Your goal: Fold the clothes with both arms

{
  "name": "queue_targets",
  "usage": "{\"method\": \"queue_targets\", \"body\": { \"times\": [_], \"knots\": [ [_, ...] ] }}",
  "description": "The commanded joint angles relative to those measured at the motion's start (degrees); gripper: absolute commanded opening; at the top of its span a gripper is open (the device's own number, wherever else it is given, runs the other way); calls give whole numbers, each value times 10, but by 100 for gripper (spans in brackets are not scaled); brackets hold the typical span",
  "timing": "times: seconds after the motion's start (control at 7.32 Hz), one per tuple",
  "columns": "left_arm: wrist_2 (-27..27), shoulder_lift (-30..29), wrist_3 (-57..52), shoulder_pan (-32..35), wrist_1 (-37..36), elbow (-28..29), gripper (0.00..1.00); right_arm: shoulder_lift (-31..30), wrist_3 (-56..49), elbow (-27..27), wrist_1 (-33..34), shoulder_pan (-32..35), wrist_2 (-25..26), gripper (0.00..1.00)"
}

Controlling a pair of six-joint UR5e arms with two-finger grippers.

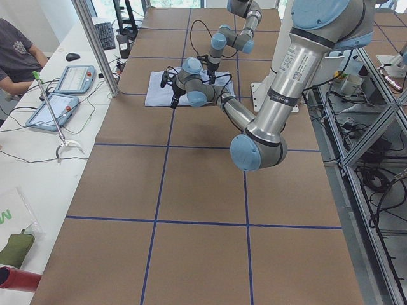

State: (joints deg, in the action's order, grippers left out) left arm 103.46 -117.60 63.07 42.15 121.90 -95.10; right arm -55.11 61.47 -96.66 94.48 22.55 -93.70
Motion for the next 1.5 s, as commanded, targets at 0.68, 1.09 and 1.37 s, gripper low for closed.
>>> {"method": "queue_targets", "body": {
  "times": [0.68,1.09,1.37],
  "knots": [
    [-1,2,0,-1,0,-1,100,-8,0,-47,0,-56,0,100],
    [-1,2,0,-2,0,0,100,-15,-2,-45,1,-57,0,100],
    [-1,1,0,-2,0,0,100,-14,-8,-47,24,-52,0,100]
  ]
}}
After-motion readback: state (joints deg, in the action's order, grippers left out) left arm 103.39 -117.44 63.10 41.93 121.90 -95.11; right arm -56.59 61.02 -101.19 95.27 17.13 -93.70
